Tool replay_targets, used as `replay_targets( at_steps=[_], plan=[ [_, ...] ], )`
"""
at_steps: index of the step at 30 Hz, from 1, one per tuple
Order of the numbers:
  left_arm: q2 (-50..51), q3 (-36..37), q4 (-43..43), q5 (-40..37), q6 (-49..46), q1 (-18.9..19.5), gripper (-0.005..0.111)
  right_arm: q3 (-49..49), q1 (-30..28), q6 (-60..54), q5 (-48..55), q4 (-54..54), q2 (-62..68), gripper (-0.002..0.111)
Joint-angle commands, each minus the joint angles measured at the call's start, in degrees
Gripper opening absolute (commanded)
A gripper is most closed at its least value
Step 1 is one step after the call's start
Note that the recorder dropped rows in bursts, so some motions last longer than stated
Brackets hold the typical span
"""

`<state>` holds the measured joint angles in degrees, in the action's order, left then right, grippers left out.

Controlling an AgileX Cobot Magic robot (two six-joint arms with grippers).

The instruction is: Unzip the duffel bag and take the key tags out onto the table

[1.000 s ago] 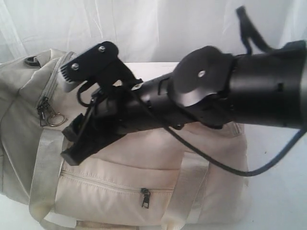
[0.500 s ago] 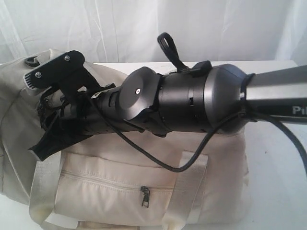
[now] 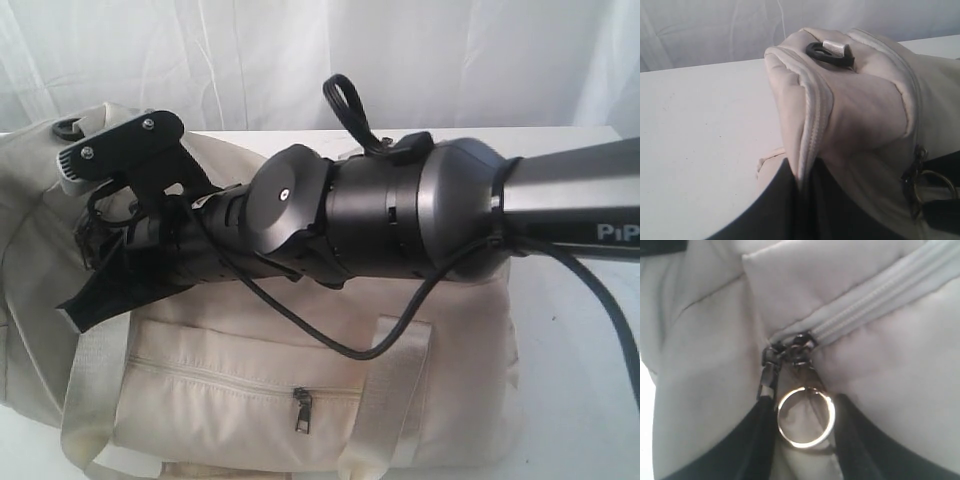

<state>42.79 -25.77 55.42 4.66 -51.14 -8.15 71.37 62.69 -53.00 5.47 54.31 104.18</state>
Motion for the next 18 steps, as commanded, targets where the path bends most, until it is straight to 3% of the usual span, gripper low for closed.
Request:
replay_targets(
  at_steps=[1, 5, 18],
  plan=[
    [-1.50, -2.25, 2.12, 7.64, 0.14, 0.05, 0.000, 0.09, -0.13, 0.42, 0.16, -0.07, -2.00, 0.009],
    [-1.50, -2.25, 2.12, 7.42, 0.17, 0.05, 0.000, 0.09, -0.45, 0.42, 0.29, -0.07, -3.22, 0.000],
    [-1.50, -2.13, 2.12, 7.39, -0.26, 0.05, 0.000, 0.09, -1.05, -2.39, -1.31, -0.31, -4.76, 0.000]
  ],
)
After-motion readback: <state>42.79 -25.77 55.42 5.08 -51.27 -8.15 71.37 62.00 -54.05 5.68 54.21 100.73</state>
